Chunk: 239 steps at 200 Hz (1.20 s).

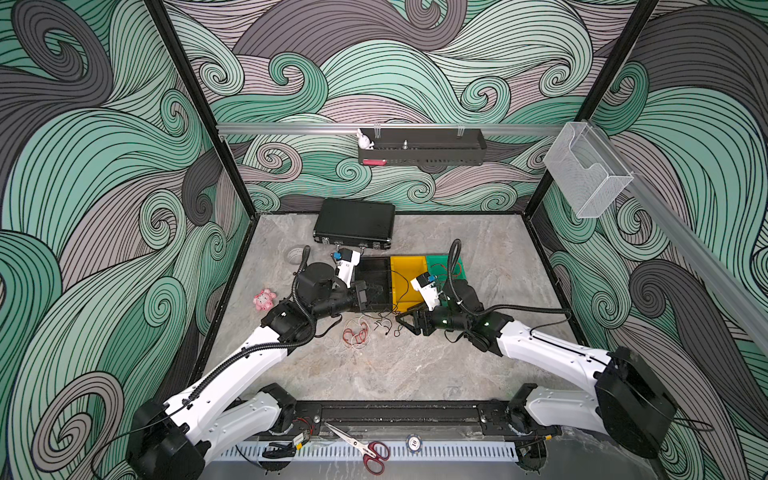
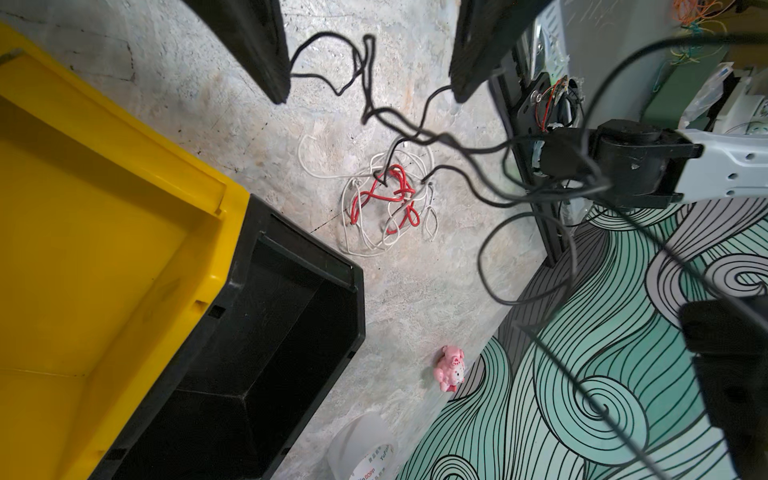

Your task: Untangle the cables

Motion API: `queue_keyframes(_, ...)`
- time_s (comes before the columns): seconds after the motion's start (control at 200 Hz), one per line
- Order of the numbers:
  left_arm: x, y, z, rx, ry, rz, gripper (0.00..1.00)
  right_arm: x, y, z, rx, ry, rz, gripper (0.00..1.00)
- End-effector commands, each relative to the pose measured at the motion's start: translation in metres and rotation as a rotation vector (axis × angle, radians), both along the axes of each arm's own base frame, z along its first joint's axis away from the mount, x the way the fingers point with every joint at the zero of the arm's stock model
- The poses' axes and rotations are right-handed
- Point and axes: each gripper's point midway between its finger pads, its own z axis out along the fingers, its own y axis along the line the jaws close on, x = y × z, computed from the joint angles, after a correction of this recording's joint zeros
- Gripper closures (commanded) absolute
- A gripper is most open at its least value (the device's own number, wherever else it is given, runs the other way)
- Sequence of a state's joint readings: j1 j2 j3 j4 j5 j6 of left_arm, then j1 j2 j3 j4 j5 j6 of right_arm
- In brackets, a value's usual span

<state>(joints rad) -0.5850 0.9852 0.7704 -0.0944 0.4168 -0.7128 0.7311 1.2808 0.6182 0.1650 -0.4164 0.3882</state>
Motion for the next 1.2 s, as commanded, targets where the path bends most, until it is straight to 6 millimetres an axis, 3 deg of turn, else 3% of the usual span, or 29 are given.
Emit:
queue_keyframes(0.0,-0.005,-0.003,0.035,-0.075,-0.051,-0.022,1.0,0.015,0.01,0.011,0.02,-0.063,-0.008,0.42)
queue_keyframes(0.14,-0.008,0.0,0.041,-0.094,-0.069,-0.018,1.0,0.019,0.012,0.006,0.013,-0.052,-0.011,0.5)
queue_keyframes(0.345,-0.008,0.006,0.049,-0.121,-0.101,0.017,1.0,0.02,0.002,0.0,-0.015,-0.052,-0.059,0.78)
queue_keyframes(0.43,-0.007,0.009,0.049,-0.118,-0.109,0.037,1.0,0.02,-0.007,0.002,-0.035,-0.064,-0.098,0.86)
queue_keyframes(0.58,-0.005,0.016,0.049,-0.112,-0.113,0.07,1.0,0.015,-0.024,-0.002,-0.075,-0.067,-0.143,0.88)
queue_keyframes(0.806,0.0,0.033,0.049,-0.108,-0.113,0.153,1.0,0.011,-0.054,-0.028,-0.191,-0.013,-0.231,0.93)
queue_keyframes(1.056,0.008,0.055,0.033,-0.075,-0.067,0.258,1.0,0.015,-0.082,-0.038,-0.26,0.032,-0.332,0.95)
queue_keyframes(1.191,0.012,0.064,0.025,-0.072,-0.04,0.293,1.0,0.013,-0.087,-0.038,-0.257,0.047,-0.341,0.95)
